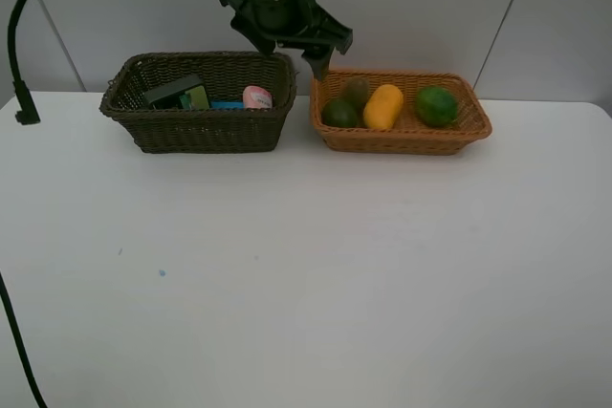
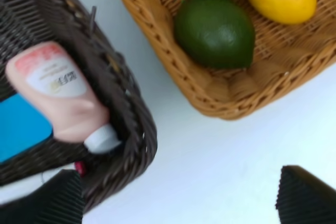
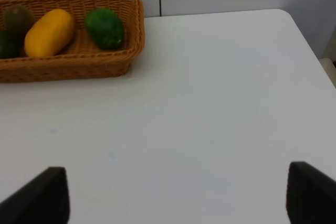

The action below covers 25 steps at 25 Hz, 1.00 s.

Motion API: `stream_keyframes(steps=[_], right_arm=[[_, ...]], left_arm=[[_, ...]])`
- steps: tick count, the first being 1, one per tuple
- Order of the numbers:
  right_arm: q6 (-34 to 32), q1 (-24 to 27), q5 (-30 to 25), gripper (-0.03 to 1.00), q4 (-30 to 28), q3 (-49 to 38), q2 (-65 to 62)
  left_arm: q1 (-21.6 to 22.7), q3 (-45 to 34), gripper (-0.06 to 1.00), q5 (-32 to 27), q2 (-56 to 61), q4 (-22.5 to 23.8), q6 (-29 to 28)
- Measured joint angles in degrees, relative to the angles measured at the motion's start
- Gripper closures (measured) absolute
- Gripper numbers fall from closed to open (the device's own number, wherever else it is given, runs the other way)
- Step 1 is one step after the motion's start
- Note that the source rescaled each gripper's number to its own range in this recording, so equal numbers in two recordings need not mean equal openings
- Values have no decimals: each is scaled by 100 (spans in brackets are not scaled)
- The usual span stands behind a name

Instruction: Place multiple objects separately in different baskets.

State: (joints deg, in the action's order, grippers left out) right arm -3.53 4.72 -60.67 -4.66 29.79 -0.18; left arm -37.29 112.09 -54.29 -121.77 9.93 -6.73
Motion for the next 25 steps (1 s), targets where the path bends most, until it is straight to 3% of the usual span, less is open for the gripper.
stream_keyframes(steps=[9,25], right_arm=[[0,0,0,-3,0,0,0],[0,0,0,-3,0,0,0]], left_arm=[[0,0,-1,-1435,463,11,-391],[0,-394,1,-1460,2051,190,-396]])
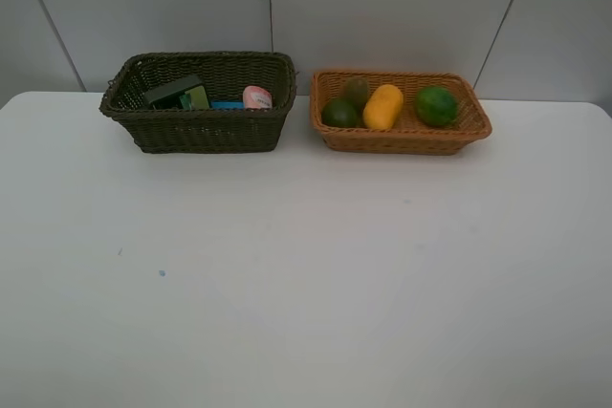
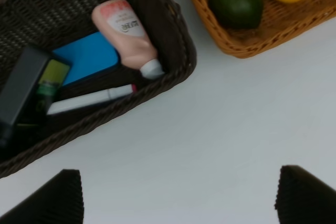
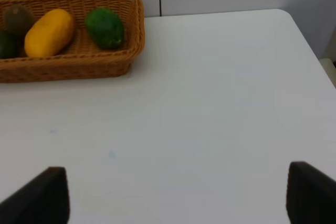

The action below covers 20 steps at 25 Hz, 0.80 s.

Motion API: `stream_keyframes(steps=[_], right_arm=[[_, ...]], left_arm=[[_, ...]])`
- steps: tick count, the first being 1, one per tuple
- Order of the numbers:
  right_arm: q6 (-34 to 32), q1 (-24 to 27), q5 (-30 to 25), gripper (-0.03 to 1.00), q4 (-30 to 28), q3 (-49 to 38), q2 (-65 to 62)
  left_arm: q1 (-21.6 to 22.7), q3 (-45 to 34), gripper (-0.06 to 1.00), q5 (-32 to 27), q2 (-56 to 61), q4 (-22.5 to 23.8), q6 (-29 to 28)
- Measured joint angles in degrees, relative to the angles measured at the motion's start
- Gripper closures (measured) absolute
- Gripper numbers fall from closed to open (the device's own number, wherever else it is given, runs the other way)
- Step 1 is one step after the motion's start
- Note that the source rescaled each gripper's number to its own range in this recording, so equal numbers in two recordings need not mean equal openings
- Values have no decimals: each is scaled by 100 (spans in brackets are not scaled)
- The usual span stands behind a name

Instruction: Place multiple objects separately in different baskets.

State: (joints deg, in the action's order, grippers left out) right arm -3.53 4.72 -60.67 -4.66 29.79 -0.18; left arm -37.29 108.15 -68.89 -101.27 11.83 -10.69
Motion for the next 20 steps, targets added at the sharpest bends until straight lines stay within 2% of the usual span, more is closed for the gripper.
stream_keyframes(steps=[4,13,20], right_arm=[[0,0,0,-3,0,0,0],[0,0,0,-3,0,0,0],[0,0,0,-3,0,0,0]], left_arm=[[0,-637,4,-5,738,277,0],[11,-2348,4,-10,2882,412,0],[318,-3469,4,-15,4610,423,-19]])
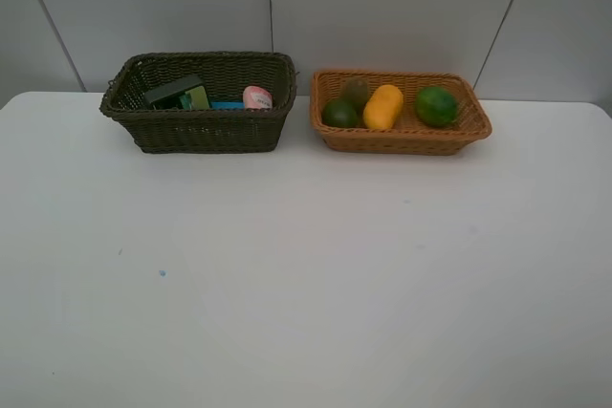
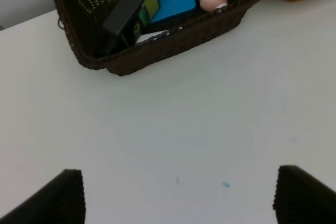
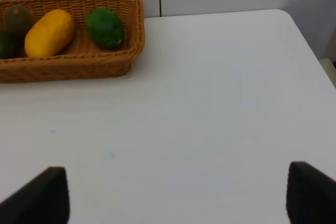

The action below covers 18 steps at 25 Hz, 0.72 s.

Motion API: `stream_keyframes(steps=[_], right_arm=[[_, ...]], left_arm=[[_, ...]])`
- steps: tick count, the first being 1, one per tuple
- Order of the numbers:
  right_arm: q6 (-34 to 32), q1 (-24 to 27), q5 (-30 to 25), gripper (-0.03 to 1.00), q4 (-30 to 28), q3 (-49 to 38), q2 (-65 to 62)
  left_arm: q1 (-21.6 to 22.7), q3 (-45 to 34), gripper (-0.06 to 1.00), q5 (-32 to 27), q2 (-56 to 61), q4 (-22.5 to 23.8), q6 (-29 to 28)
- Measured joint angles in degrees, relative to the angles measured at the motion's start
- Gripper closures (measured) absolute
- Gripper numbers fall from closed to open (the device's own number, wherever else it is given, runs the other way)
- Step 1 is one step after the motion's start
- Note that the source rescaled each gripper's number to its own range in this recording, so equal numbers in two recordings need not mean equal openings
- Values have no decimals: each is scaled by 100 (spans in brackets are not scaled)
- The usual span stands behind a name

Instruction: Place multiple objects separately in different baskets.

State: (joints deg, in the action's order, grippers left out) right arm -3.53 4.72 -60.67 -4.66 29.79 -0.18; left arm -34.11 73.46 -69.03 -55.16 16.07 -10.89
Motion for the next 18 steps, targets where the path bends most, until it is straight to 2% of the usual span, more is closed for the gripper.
stream_keyframes(steps=[7,12,15,18], right_arm=[[0,0,0,-3,0,0,0],[0,0,0,-3,0,0,0],[0,0,0,-3,0,0,0],[0,0,0,-3,0,0,0]], left_arm=[[409,-878,4,0,1949,11,0],[472,-1294,4,0,3059,51,0],[509,-1562,4,0,3602,299,0],[737,-1873,4,0,4041,562,0]])
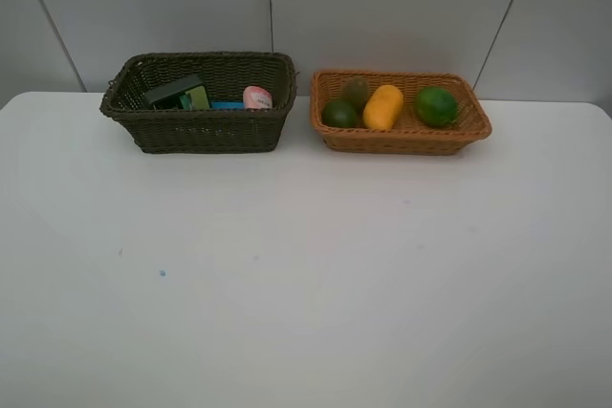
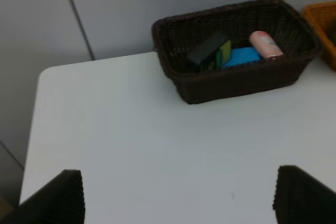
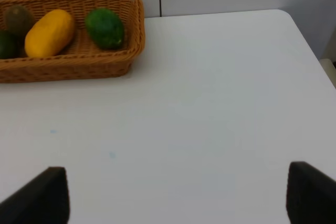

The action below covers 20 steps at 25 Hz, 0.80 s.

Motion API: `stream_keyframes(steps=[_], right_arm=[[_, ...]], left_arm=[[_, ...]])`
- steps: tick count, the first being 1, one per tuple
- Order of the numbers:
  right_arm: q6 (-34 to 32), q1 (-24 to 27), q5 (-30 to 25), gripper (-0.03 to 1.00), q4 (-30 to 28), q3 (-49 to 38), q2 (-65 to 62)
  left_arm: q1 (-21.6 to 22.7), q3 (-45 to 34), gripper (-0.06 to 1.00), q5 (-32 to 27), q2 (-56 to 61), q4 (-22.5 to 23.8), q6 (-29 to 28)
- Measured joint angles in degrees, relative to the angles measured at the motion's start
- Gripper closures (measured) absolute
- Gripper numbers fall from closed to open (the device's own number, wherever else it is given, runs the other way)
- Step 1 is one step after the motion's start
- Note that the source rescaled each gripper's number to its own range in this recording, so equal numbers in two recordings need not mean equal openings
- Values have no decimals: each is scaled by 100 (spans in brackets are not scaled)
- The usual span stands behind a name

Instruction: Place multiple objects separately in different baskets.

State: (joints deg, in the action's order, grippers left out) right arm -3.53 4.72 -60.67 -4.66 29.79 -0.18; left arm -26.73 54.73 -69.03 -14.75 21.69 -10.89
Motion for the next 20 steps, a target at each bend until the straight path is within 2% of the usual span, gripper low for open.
stream_keyframes(steps=[5,15,20], right_arm=[[0,0,0,-3,0,0,0],[0,0,0,-3,0,0,0],[0,0,0,-3,0,0,0]], left_arm=[[746,-406,4,0,479,-48,0],[2589,-888,4,0,1213,-903,-17],[3197,-1310,4,0,1489,-1287,-17]])
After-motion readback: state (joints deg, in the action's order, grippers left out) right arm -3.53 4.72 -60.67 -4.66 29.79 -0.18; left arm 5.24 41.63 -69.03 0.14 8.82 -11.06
